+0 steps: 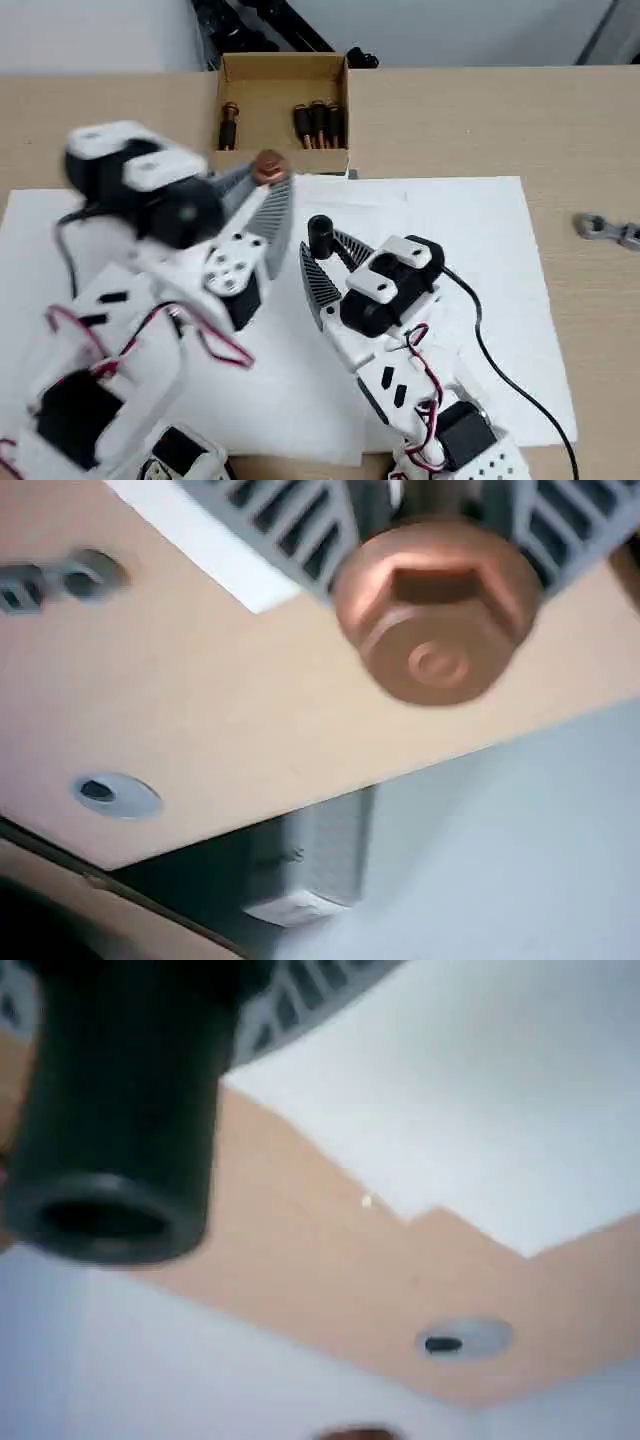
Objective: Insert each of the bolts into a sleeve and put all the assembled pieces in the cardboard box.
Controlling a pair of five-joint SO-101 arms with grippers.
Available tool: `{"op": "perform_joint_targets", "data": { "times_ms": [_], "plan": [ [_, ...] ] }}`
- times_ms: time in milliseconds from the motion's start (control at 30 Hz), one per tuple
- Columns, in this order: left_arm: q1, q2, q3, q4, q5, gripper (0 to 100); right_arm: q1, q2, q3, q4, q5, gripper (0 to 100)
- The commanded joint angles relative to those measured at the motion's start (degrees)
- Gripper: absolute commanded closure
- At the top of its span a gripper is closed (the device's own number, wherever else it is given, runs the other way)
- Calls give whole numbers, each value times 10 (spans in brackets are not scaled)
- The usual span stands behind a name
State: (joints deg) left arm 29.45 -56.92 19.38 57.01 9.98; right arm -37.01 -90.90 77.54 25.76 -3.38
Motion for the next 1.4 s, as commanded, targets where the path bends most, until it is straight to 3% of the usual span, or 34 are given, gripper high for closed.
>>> {"op": "perform_joint_targets", "data": {
  "times_ms": [0, 367, 800, 1367],
  "plan": [
    [17, 29, -4, -47, 2, 994, -5, -2, 4, -27, -4, 995],
    [20, 62, -4, -69, 4, 994, -5, -2, 23, -59, -2, 995],
    [47, 58, -4, -34, 4, 994, -5, -2, 21, -59, -3, 995],
    [34, 58, -1, -30, 4, 994, -5, -2, 19, -59, -3, 995]
  ]
}}
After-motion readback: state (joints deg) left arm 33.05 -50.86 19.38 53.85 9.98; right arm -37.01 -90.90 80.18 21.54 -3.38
